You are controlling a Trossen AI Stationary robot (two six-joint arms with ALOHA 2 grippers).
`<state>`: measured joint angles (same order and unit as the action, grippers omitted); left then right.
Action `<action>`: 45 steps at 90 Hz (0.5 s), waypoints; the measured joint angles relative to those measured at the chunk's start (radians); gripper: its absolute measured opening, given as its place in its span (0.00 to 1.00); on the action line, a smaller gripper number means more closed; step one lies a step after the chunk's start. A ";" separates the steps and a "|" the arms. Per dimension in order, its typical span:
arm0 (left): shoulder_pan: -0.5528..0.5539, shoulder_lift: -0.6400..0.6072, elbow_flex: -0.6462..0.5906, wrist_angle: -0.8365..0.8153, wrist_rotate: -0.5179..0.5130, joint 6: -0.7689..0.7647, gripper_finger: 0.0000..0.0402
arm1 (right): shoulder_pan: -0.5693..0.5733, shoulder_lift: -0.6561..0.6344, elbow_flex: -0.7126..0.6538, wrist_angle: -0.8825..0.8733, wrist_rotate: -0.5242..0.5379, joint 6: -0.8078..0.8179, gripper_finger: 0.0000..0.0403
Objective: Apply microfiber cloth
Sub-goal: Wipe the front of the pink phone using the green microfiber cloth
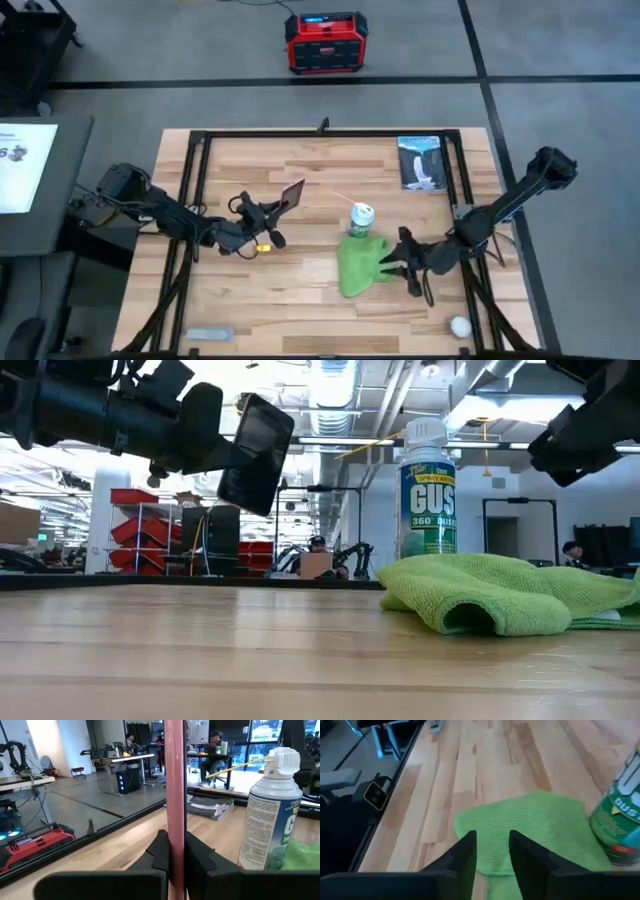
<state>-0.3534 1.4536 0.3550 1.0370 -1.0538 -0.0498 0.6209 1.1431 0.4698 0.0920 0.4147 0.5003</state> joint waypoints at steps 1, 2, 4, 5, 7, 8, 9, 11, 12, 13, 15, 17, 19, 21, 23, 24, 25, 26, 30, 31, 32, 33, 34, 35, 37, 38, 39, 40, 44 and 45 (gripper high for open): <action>0.000 0.000 0.000 0.000 0.000 0.000 0.01 | -0.002 0.002 0.000 -0.001 0.000 0.000 0.33; 0.000 0.000 0.000 0.000 0.000 0.000 0.01 | -0.004 0.005 0.000 -0.001 0.000 0.000 0.34; 0.000 0.000 0.000 0.000 0.000 -0.001 0.01 | -0.010 0.010 0.000 -0.001 0.000 0.000 0.36; 0.000 0.000 0.000 0.000 0.000 -0.001 0.01 | -0.011 0.012 0.000 -0.001 0.000 0.001 0.37; 0.000 0.000 0.000 0.000 0.000 -0.001 0.01 | -0.016 0.016 0.000 -0.001 0.000 0.004 0.39; 0.000 0.000 0.000 0.000 0.000 -0.001 0.01 | -0.018 0.019 0.000 -0.001 0.000 0.006 0.40; 0.000 0.000 0.000 0.000 0.000 -0.001 0.01 | -0.020 0.021 0.000 -0.001 0.000 0.008 0.41; 0.000 0.000 0.000 0.000 0.000 -0.001 0.01 | -0.025 0.025 0.000 -0.002 0.000 0.010 0.43; 0.000 0.000 0.000 0.000 0.000 -0.001 0.01 | -0.026 0.026 0.000 -0.004 0.000 0.012 0.44; 0.000 0.000 0.000 0.000 0.001 -0.001 0.01 | -0.029 0.028 0.001 -0.006 0.000 0.013 0.45; 0.000 0.000 0.000 0.000 0.000 -0.001 0.01 | -0.032 0.033 0.004 -0.013 -0.001 0.013 0.47; 0.000 0.000 0.000 0.000 0.000 -0.001 0.01 | -0.038 0.039 0.009 -0.020 -0.002 0.013 0.49; 0.000 0.000 0.000 0.000 0.000 -0.002 0.01 | -0.042 0.044 0.016 -0.030 -0.006 0.013 0.50; 0.000 0.000 0.000 0.000 0.001 -0.002 0.01 | -0.046 0.048 0.023 -0.041 -0.012 0.013 0.52; 0.000 0.000 0.000 -0.002 0.001 -0.003 0.01 | -0.051 0.054 0.030 -0.052 -0.017 0.014 0.53; 0.000 0.000 0.000 -0.003 0.001 -0.003 0.01 | -0.054 0.056 0.033 -0.057 -0.019 0.014 0.54; 0.000 0.000 0.000 -0.004 0.001 -0.004 0.01 | -0.056 0.059 0.037 -0.064 -0.021 0.015 0.54; 0.000 0.000 0.000 -0.005 0.001 -0.005 0.01 | -0.058 0.062 0.041 -0.070 -0.023 0.015 0.55; 0.000 0.000 0.000 -0.011 0.001 -0.011 0.01 | -0.067 0.077 0.055 -0.088 -0.028 0.016 0.56; 0.000 0.000 0.000 -0.013 0.001 -0.012 0.01 | -0.068 0.081 0.058 -0.094 -0.028 0.016 0.56; 0.000 0.000 0.000 -0.014 0.001 -0.014 0.01 | -0.069 0.086 0.061 -0.099 -0.028 0.016 0.56; 0.000 0.000 0.000 -0.016 0.001 -0.015 0.01 | -0.070 0.090 0.064 -0.103 -0.029 0.016 0.56; 0.000 0.000 0.000 -0.017 0.001 -0.015 0.01 | -0.072 0.094 0.067 -0.108 -0.029 0.016 0.56; 0.000 0.000 0.000 -0.017 0.001 -0.016 0.01 | -0.073 0.098 0.070 -0.114 -0.030 0.016 0.57; 0.000 0.000 0.000 -0.018 0.001 -0.018 0.01 | -0.075 0.108 0.077 -0.126 -0.031 0.016 0.57; 0.000 0.000 0.000 -0.019 0.001 -0.019 0.01 | -0.076 0.112 0.081 -0.131 -0.031 0.016 0.57; 0.000 0.000 0.000 -0.019 0.001 -0.019 0.01 | -0.077 0.117 0.085 -0.137 -0.032 0.018 0.57; 0.000 0.000 0.000 -0.019 0.001 -0.020 0.01 | -0.079 0.122 0.089 -0.143 -0.032 0.019 0.57; 0.000 0.000 0.000 -0.023 0.001 -0.023 0.01 | -0.082 0.141 0.104 -0.167 -0.034 0.024 0.57; 0.000 0.000 0.000 -0.024 0.001 -0.024 0.01 | -0.082 0.146 0.108 -0.175 -0.035 0.024 0.56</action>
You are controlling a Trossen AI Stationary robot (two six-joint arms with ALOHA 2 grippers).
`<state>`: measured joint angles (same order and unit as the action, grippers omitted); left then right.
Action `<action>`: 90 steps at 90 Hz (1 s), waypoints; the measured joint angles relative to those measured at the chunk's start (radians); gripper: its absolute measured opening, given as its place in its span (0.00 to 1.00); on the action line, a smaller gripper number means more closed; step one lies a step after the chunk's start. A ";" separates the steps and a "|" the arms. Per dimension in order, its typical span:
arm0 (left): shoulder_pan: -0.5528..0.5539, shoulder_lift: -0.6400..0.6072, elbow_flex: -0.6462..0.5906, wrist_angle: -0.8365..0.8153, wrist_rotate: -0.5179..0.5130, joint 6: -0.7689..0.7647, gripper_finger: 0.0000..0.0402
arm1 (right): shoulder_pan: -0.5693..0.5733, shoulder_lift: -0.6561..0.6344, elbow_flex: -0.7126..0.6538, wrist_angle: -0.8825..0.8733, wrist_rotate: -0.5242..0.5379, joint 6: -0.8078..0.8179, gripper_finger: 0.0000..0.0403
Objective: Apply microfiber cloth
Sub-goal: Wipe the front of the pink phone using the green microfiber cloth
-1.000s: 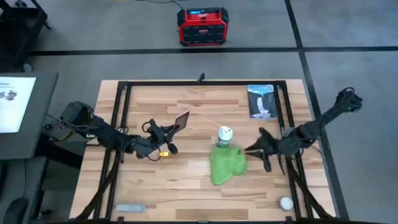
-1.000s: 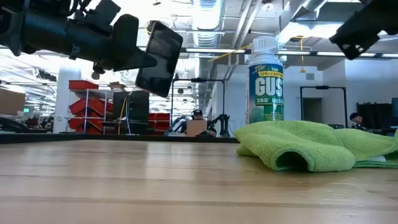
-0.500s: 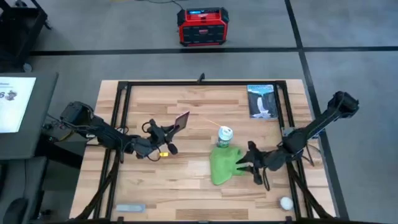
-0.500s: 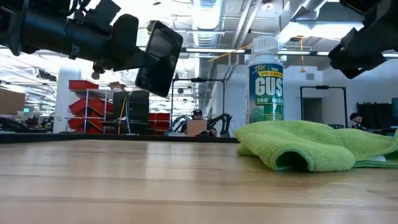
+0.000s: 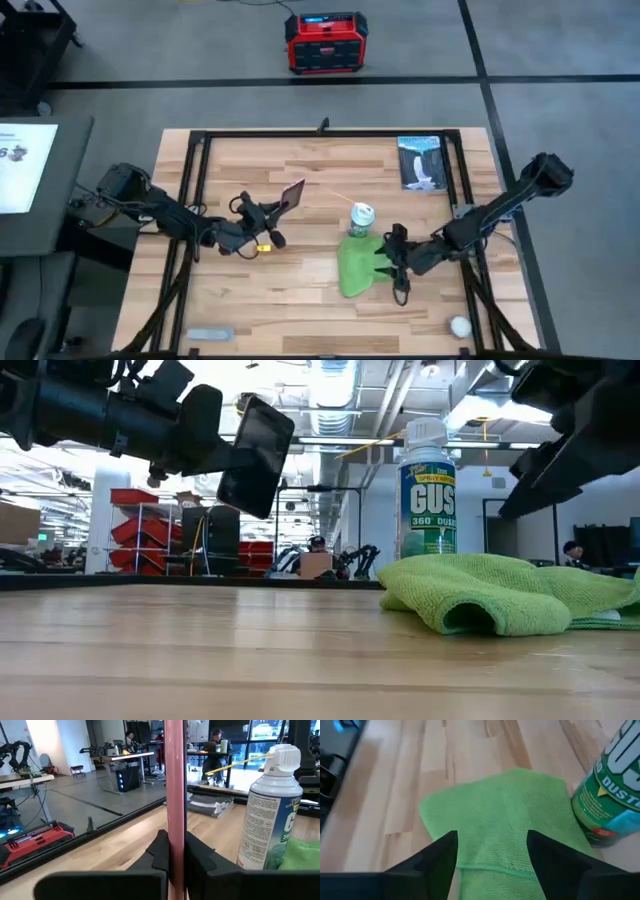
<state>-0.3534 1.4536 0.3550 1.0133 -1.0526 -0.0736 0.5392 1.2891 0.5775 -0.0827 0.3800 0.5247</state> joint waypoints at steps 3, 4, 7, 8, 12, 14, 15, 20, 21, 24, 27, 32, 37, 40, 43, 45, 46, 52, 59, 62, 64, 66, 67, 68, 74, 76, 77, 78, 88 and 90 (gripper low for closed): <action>0.000 0.000 0.000 -0.004 0.000 -0.002 0.01 | 0.000 0.016 0.010 -0.016 0.000 0.003 0.56; 0.000 0.000 0.000 -0.005 0.000 -0.002 0.01 | 0.000 0.021 0.013 -0.021 0.000 0.003 0.56; 0.000 0.000 0.000 -0.007 0.000 -0.004 0.01 | -0.002 0.037 0.021 -0.031 0.000 0.003 0.56; 0.000 0.000 0.000 -0.008 0.000 -0.005 0.01 | -0.003 0.042 0.024 -0.034 -0.001 0.003 0.56; 0.000 0.000 0.000 -0.008 0.000 -0.007 0.01 | -0.006 0.060 0.037 -0.048 -0.004 0.003 0.56; 0.000 0.000 0.000 -0.007 0.000 -0.008 0.01 | -0.007 0.068 0.044 -0.055 -0.006 0.003 0.56; 0.000 0.000 0.000 -0.007 0.000 -0.008 0.01 | -0.008 0.073 0.048 -0.058 -0.007 0.003 0.56; 0.000 0.000 0.000 -0.008 0.000 -0.009 0.01 | -0.012 0.096 0.067 -0.082 -0.013 0.005 0.56; 0.000 0.000 0.000 -0.008 0.000 -0.009 0.01 | -0.013 0.102 0.070 -0.088 -0.013 0.006 0.56; 0.000 0.000 0.000 -0.008 0.000 -0.010 0.01 | -0.017 0.116 0.078 -0.112 -0.016 0.008 0.56; 0.000 0.000 0.000 -0.008 0.000 -0.009 0.01 | -0.020 0.131 0.086 -0.134 -0.017 0.010 0.56; 0.000 0.000 0.000 -0.008 0.000 -0.010 0.01 | -0.027 0.152 0.096 -0.149 -0.017 0.010 0.56; 0.000 0.000 0.000 -0.008 0.000 -0.010 0.01 | -0.034 0.173 0.104 -0.146 -0.019 0.013 0.56; 0.000 0.000 0.000 -0.008 0.000 -0.010 0.01 | -0.038 0.185 0.106 -0.145 -0.019 0.018 0.56; 0.000 0.000 0.000 -0.008 0.000 -0.010 0.01 | -0.041 0.197 0.109 -0.146 -0.020 0.025 0.56; 0.000 0.000 0.000 -0.008 0.000 -0.010 0.01 | -0.045 0.205 0.111 -0.145 -0.020 0.030 0.56; 0.000 0.000 0.000 -0.008 0.000 -0.010 0.01 | -0.046 0.208 0.112 -0.144 -0.020 0.032 0.56; 0.000 0.000 0.000 -0.008 0.000 -0.010 0.01 | -0.053 0.226 0.114 -0.122 -0.020 0.046 0.56; 0.000 0.000 0.000 -0.009 0.000 -0.014 0.01 | -0.063 0.248 0.114 -0.103 -0.017 0.051 0.54; 0.000 0.000 0.000 -0.010 0.000 -0.015 0.01 | -0.066 0.259 0.114 -0.098 -0.016 0.051 0.52; 0.000 0.000 0.000 -0.010 0.000 -0.016 0.01 | -0.067 0.266 0.114 -0.094 -0.016 0.049 0.50; 0.000 0.000 0.000 -0.010 0.000 -0.017 0.01 | -0.070 0.274 0.114 -0.092 -0.015 0.046 0.47; 0.000 0.000 0.000 -0.010 0.000 -0.017 0.01 | -0.071 0.277 0.114 -0.091 -0.015 0.046 0.46; 0.000 0.000 0.000 -0.010 0.001 -0.017 0.01 | -0.072 0.281 0.114 -0.090 -0.015 0.046 0.44; 0.000 0.000 0.000 -0.010 0.004 -0.017 0.01 | -0.078 0.308 0.114 -0.089 -0.015 0.043 0.32; 0.000 0.000 0.000 -0.010 0.005 -0.017 0.01 | -0.080 0.318 0.114 -0.087 -0.014 0.043 0.27; 0.000 0.000 0.000 -0.010 0.005 -0.018 0.01 | -0.081 0.322 0.114 -0.085 -0.013 0.043 0.24; 0.000 0.000 0.000 -0.010 0.005 -0.018 0.01 | -0.083 0.327 0.114 -0.084 -0.011 0.043 0.22; 0.000 0.000 0.000 -0.011 0.005 -0.018 0.01 | -0.089 0.364 0.118 -0.053 0.001 0.018 0.04; 0.000 0.000 0.000 -0.011 0.005 -0.018 0.01 | -0.091 0.371 0.118 -0.043 0.004 0.019 0.03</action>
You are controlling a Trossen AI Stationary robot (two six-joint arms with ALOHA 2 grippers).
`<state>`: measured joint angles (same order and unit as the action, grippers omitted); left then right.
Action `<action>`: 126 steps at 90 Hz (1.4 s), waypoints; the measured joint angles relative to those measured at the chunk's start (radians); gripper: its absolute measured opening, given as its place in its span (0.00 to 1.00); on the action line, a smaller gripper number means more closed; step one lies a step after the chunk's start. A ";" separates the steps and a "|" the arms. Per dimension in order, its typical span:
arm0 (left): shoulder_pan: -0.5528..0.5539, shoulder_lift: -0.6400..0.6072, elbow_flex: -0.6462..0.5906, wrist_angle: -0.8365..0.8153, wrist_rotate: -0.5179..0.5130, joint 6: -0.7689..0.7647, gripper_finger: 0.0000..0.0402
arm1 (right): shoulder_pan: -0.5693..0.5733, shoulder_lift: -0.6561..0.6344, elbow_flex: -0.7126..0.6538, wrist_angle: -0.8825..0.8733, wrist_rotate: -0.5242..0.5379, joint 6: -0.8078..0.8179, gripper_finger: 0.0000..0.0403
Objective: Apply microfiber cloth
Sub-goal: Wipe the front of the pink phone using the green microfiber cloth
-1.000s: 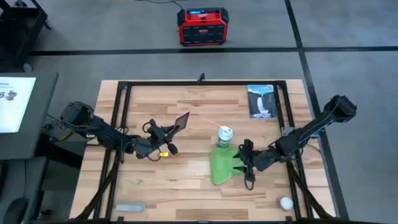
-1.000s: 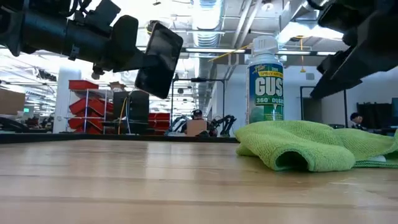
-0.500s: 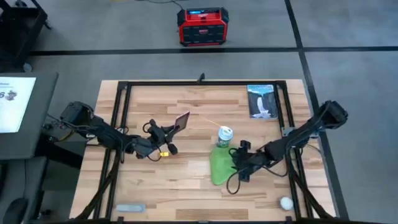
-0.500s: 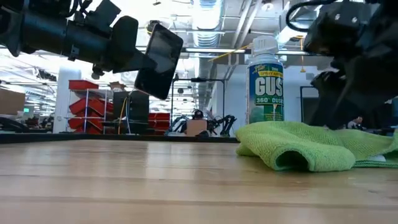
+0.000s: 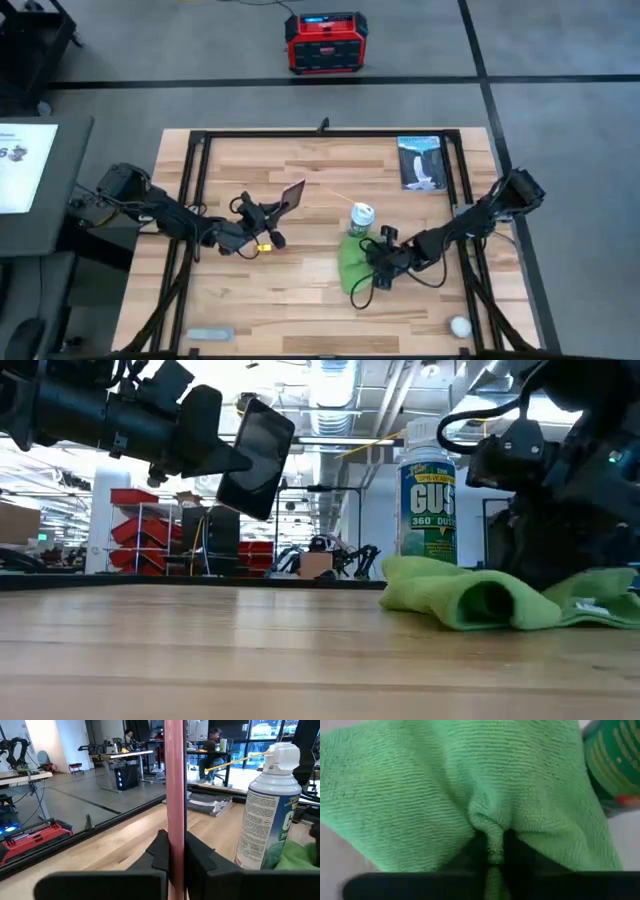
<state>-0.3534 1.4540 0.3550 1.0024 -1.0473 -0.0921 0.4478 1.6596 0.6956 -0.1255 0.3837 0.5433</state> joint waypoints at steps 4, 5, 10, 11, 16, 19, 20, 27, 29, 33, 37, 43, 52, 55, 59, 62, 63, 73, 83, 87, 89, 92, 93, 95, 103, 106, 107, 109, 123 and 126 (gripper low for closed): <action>0.000 0.000 0.000 0.000 0.001 -0.001 0.01 | -0.005 0.009 0.000 0.023 0.000 -0.002 0.02; 0.000 0.000 0.000 0.000 0.001 -0.001 0.01 | -0.005 0.009 0.000 0.029 0.000 -0.005 0.02; 0.000 0.000 0.000 0.000 0.001 -0.002 0.01 | -0.007 0.011 -0.001 0.060 0.001 -0.022 0.01; 0.000 0.000 0.000 0.000 0.001 -0.002 0.01 | -0.007 0.011 -0.002 0.067 0.001 -0.025 0.01; 0.000 0.000 0.000 0.000 0.002 -0.002 0.01 | -0.011 0.008 -0.004 0.105 -0.005 -0.046 0.01; 0.000 0.000 0.000 0.000 0.002 -0.002 0.01 | -0.013 0.002 -0.004 0.121 -0.014 -0.061 0.01; 0.000 0.000 0.000 0.000 0.002 -0.002 0.01 | -0.013 0.000 -0.005 0.126 -0.017 -0.065 0.01; 0.000 0.000 0.000 0.000 0.005 -0.003 0.01 | -0.019 -0.018 -0.002 0.151 -0.014 -0.082 0.00; 0.000 0.000 0.000 0.000 0.005 -0.005 0.01 | -0.020 -0.023 0.001 0.150 -0.012 -0.088 0.00; 0.000 0.000 0.000 -0.001 0.005 -0.006 0.01 | -0.020 -0.031 0.008 0.150 -0.007 -0.098 0.00; 0.000 0.000 0.000 -0.001 0.005 -0.006 0.01 | -0.020 -0.037 0.019 0.153 0.001 -0.108 0.00; 0.000 0.000 0.000 -0.002 0.005 -0.006 0.01 | -0.018 -0.042 0.031 0.153 0.004 -0.127 0.00; 0.000 0.000 0.000 -0.002 0.006 -0.009 0.01 | -0.016 -0.043 0.057 0.151 0.006 -0.150 0.00; 0.000 0.000 0.000 -0.002 0.006 -0.010 0.01 | -0.015 -0.043 0.069 0.151 0.006 -0.158 0.00; 0.000 0.000 0.000 -0.002 0.006 -0.011 0.01 | -0.012 -0.043 0.087 0.156 0.008 -0.176 0.00; 0.000 0.000 0.000 -0.002 0.009 -0.013 0.01 | -0.008 -0.043 0.100 0.157 0.011 -0.190 0.00; 0.000 0.000 0.000 -0.002 0.010 -0.014 0.01 | -0.007 -0.043 0.104 0.156 0.013 -0.195 0.00; 0.000 0.000 0.000 -0.001 0.028 -0.024 0.01 | 0.005 -0.043 0.155 0.139 0.040 -0.241 0.00; -0.001 0.000 0.000 0.016 0.053 -0.029 0.01 | 0.005 -0.043 0.214 0.090 0.068 -0.284 0.00; -0.003 0.000 0.000 0.029 0.056 -0.028 0.01 | 0.001 -0.043 0.235 0.071 0.076 -0.300 0.00; -0.005 0.000 0.000 0.038 0.057 -0.026 0.01 | -0.001 -0.043 0.243 0.069 0.085 -0.310 0.00; -0.009 0.000 0.000 0.055 0.063 -0.021 0.01 | -0.002 -0.043 0.255 0.069 0.099 -0.327 0.00; -0.011 0.000 0.000 0.061 0.065 -0.018 0.01 | -0.004 -0.043 0.259 0.069 0.102 -0.333 0.00; -0.015 0.000 0.000 0.070 0.071 -0.014 0.01 | -0.005 -0.043 0.267 0.067 0.109 -0.344 0.00; -0.034 0.001 0.000 0.112 0.084 0.007 0.01 | -0.014 -0.043 0.303 0.052 0.123 -0.383 0.00; -0.041 0.001 0.000 0.132 0.084 0.015 0.01 | -0.019 -0.043 0.317 0.041 0.133 -0.396 0.00; -0.043 0.001 0.000 0.139 0.084 0.017 0.01 | -0.019 -0.043 0.321 0.038 0.138 -0.400 0.00; -0.048 0.000 0.000 0.150 0.084 0.022 0.01 | -0.022 -0.043 0.329 0.033 0.146 -0.410 0.00; -0.069 0.000 0.000 0.194 0.102 0.043 0.01 | -0.051 -0.043 0.380 0.030 0.171 -0.484 0.00; -0.071 0.000 0.000 0.204 0.106 0.046 0.01 | -0.057 -0.043 0.393 0.034 0.177 -0.501 0.00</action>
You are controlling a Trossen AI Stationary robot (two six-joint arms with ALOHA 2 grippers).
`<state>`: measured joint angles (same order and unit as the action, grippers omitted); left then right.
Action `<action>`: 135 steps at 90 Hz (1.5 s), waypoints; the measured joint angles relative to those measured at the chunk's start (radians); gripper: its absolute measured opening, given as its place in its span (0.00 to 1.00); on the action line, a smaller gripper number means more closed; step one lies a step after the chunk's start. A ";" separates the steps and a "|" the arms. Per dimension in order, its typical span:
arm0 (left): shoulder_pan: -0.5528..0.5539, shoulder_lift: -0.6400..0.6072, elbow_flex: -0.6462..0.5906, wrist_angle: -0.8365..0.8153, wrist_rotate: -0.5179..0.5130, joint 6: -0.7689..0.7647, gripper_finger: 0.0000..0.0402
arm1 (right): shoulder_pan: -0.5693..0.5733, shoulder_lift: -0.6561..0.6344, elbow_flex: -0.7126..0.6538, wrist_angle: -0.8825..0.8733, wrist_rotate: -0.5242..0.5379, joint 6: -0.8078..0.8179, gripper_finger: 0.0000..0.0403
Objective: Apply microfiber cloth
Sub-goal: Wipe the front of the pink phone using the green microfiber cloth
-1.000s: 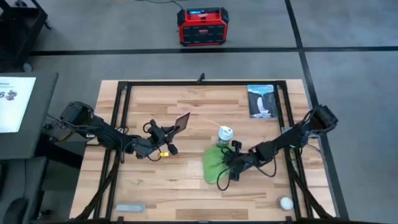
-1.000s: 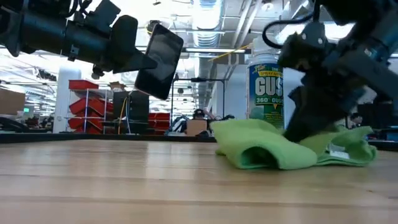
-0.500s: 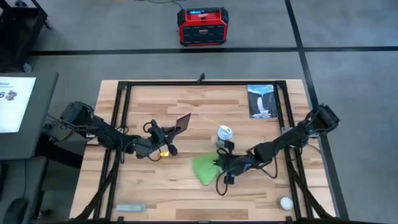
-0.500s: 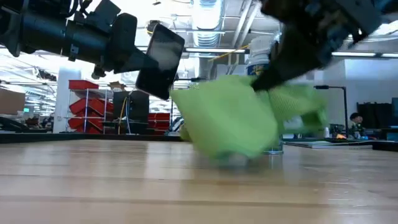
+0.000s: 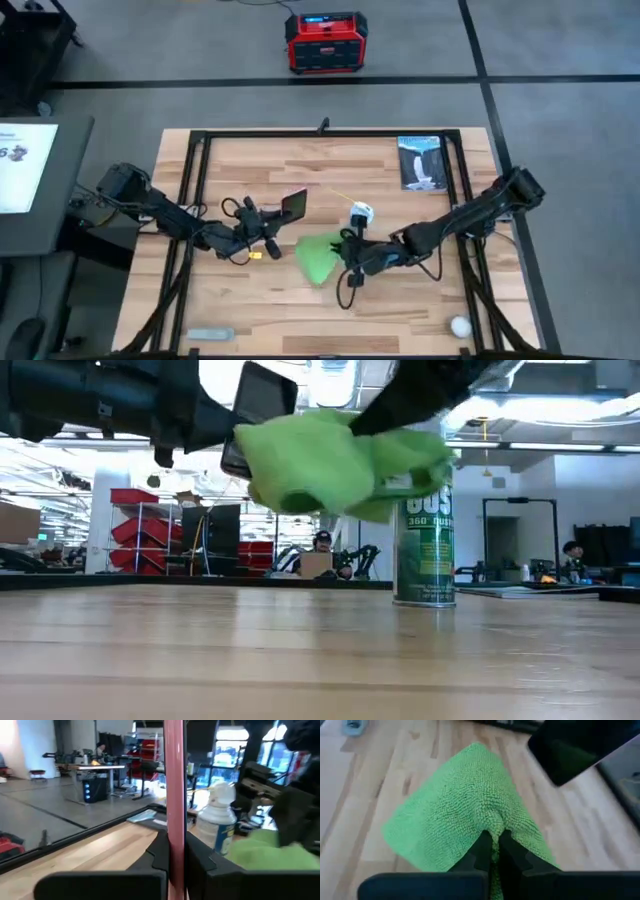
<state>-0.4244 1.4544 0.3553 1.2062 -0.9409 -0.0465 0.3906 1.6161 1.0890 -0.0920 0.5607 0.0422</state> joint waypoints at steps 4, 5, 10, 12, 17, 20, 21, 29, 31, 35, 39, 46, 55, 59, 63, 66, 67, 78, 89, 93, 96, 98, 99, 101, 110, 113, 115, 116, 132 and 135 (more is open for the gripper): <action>-0.002 0.000 0.000 0.012 0.002 0.009 0.01 | -0.011 0.000 0.018 0.005 0.011 -0.027 0.00; -0.002 0.000 0.000 0.015 0.003 0.011 0.01 | -0.014 0.000 0.022 0.006 0.015 -0.034 0.00; -0.003 0.000 0.000 0.026 0.025 0.016 0.01 | -0.030 -0.001 0.039 0.021 0.022 -0.069 0.00; -0.003 0.000 0.002 0.026 0.029 0.016 0.01 | -0.037 -0.001 0.045 0.026 0.022 -0.083 0.00; -0.003 0.000 0.010 0.023 0.032 0.026 0.01 | -0.054 -0.001 0.062 0.046 0.021 -0.118 0.00; -0.003 0.000 0.015 0.023 0.034 0.032 0.01 | -0.067 -0.001 0.071 0.060 0.020 -0.140 0.00; -0.003 0.000 0.016 0.023 0.035 0.034 0.01 | -0.071 -0.001 0.073 0.065 0.020 -0.148 0.00; -0.003 0.000 0.027 0.016 0.049 0.044 0.01 | -0.100 -0.002 0.093 0.092 0.020 -0.190 0.00; -0.003 0.000 0.028 0.015 0.050 0.046 0.01 | -0.107 -0.002 0.095 0.096 0.020 -0.198 0.00; -0.003 0.000 0.029 0.016 0.056 0.046 0.01 | -0.121 -0.002 0.098 0.109 0.020 -0.215 0.00; -0.003 0.000 0.029 0.016 0.063 0.046 0.01 | -0.132 -0.002 0.101 0.128 0.018 -0.233 0.00; -0.003 0.000 0.029 0.016 0.066 0.046 0.01 | -0.149 -0.002 0.102 0.171 0.016 -0.262 0.00; -0.003 0.000 0.029 0.016 0.066 0.044 0.01 | -0.165 -0.002 0.108 0.195 0.011 -0.293 0.00; -0.003 0.000 0.029 0.016 0.066 0.043 0.01 | -0.170 -0.001 0.124 0.189 0.010 -0.303 0.00; -0.002 0.000 0.029 0.016 0.065 0.041 0.01 | -0.172 -0.001 0.144 0.186 0.010 -0.315 0.00; -0.002 0.000 0.029 0.016 0.065 0.039 0.01 | -0.173 -0.001 0.159 0.185 0.010 -0.327 0.00; -0.002 0.000 0.029 0.016 0.065 0.039 0.01 | -0.173 -0.001 0.164 0.185 0.010 -0.331 0.00; -0.003 0.000 0.029 0.015 0.069 0.039 0.01 | -0.168 -0.001 0.210 0.177 0.010 -0.373 0.00; -0.003 0.000 0.029 0.014 0.069 0.039 0.01 | -0.170 0.000 0.223 0.169 0.002 -0.373 0.00; -0.003 0.000 0.029 0.013 0.069 0.039 0.01 | -0.175 0.007 0.223 0.155 -0.019 -0.349 0.00; -0.003 0.000 0.029 0.013 0.069 0.039 0.01 | -0.178 0.016 0.219 0.147 -0.035 -0.330 0.00; -0.003 0.000 0.029 0.013 0.069 0.039 0.01 | -0.180 0.024 0.214 0.145 -0.043 -0.318 0.00; -0.003 0.000 0.029 0.013 0.069 0.039 0.01 | -0.181 0.028 0.212 0.142 -0.045 -0.311 0.00; -0.003 0.000 0.029 0.012 0.068 0.039 0.01 | -0.183 0.038 0.208 0.141 -0.051 -0.301 0.00; -0.002 0.001 0.029 0.011 0.063 0.039 0.01 | -0.186 0.085 0.198 0.141 -0.070 -0.264 0.00; -0.002 0.001 0.029 0.011 0.062 0.040 0.01 | -0.185 0.099 0.198 0.144 -0.071 -0.262 0.00; -0.002 0.001 0.029 0.011 0.061 0.041 0.01 | -0.185 0.106 0.198 0.145 -0.071 -0.261 0.00; -0.002 0.001 0.029 0.011 0.061 0.042 0.01 | -0.185 0.108 0.198 0.145 -0.071 -0.261 0.00; -0.002 0.001 0.029 0.012 0.055 0.042 0.01 | -0.204 0.104 0.204 0.145 -0.083 -0.273 0.00; -0.002 0.001 0.029 0.013 0.055 0.040 0.01 | -0.209 0.097 0.212 0.143 -0.084 -0.283 0.00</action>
<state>-0.4259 1.4555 0.3843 1.2195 -0.8864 -0.0064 0.1820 1.7136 1.3008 0.0513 0.4772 -0.2412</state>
